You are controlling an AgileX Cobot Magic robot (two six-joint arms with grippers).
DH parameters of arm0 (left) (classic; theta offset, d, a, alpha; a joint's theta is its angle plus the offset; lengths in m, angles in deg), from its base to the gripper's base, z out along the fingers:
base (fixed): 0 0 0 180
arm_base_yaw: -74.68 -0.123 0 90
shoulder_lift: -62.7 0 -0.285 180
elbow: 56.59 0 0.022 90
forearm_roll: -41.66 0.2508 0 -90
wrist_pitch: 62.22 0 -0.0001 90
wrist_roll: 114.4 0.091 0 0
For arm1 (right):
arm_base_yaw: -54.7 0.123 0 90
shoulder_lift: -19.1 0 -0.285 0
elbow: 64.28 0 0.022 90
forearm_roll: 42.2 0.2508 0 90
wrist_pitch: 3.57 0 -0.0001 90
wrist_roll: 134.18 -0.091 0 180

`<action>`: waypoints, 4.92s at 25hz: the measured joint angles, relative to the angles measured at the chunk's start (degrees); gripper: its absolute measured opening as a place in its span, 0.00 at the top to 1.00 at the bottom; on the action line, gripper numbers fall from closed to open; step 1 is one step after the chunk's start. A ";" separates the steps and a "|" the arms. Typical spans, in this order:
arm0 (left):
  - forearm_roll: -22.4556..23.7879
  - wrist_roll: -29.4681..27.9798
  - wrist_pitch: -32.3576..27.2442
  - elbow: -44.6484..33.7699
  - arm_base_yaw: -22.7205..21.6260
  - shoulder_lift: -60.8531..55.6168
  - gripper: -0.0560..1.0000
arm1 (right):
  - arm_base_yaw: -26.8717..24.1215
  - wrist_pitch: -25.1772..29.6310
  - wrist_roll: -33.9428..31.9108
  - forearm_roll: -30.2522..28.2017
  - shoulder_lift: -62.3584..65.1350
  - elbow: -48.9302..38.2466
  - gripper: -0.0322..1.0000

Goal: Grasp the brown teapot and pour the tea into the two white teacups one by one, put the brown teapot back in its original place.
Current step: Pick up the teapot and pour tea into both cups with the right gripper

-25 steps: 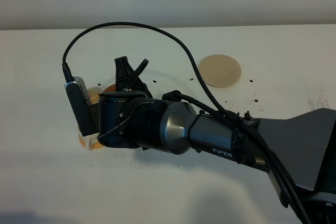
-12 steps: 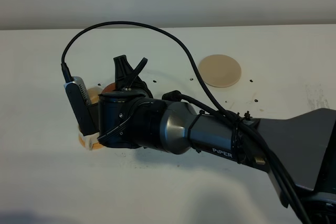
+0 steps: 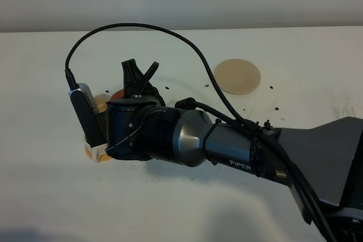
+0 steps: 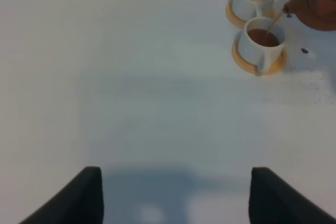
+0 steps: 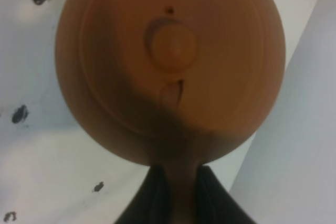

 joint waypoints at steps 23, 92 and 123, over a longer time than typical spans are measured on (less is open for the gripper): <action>0.00 0.00 0.00 0.00 0.00 0.00 0.42 | 0.00 0.00 1.66 -1.35 0.00 0.00 0.87; 0.00 0.00 0.00 0.00 0.00 0.00 0.42 | -8.31 1.19 -16.53 43.75 4.56 2.93 0.87; 0.00 0.00 0.00 0.00 0.00 0.00 0.42 | -12.70 -11.47 -16.68 46.45 2.47 -8.88 0.87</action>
